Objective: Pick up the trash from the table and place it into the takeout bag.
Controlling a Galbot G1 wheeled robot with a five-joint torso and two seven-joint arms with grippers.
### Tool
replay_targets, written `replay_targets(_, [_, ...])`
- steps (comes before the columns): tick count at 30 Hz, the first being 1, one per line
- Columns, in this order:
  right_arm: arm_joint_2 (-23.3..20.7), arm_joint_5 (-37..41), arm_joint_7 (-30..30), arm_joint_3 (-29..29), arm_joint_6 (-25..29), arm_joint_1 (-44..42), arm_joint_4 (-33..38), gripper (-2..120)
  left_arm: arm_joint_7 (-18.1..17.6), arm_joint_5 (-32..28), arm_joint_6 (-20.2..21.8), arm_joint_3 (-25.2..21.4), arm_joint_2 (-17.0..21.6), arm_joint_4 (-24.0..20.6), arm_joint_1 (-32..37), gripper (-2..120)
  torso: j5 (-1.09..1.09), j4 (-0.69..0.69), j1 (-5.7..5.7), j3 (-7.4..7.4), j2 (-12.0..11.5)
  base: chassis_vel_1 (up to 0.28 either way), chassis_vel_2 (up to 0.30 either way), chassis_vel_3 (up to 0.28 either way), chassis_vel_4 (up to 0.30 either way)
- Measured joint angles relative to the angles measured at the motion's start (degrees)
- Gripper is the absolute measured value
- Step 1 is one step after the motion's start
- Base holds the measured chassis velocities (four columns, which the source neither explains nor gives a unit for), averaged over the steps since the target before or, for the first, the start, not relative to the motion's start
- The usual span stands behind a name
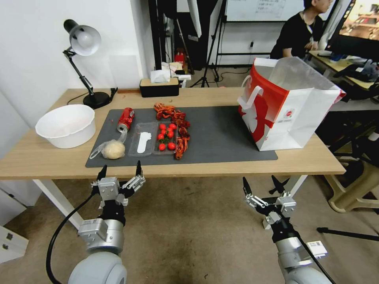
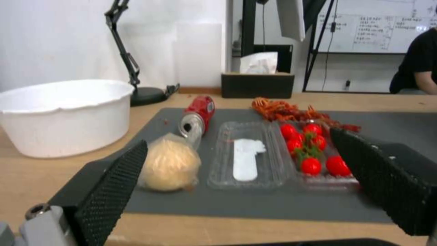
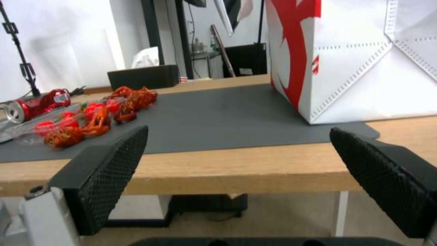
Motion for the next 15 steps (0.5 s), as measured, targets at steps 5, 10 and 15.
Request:
replay_targets(5, [0.0, 0.1, 0.1, -0.2, -0.2, 0.3, 0.0, 100, -0.2, -1.5, 0.8, -0.6, 1.9, 1.4, -2.9, 100, -0.01, 0.00, 0.00, 0.00, 0.0, 0.000, 0.000, 0.000, 0.000])
replay_targets(10, [-0.2, 0.1, 0.1, -0.2, -0.3, 0.1, 0.6, 100, -0.6, -8.0, 3.9, -1.3, 5.5, 3.0, -7.8, 100, -0.01, 0.00, 0.01, 0.00, 0.0, 0.000, 0.000, 0.000, 0.000])
replay_targets(15, [-0.8, 0.3, 0.1, -0.9, -0.6, 0.5, 1.0, 100, -1.1, -12.8, 6.2, -3.8, 12.0, 7.4, -13.5, 100, -0.01, 0.00, 0.01, 0.00, 0.0, 0.000, 0.000, 0.000, 0.000])
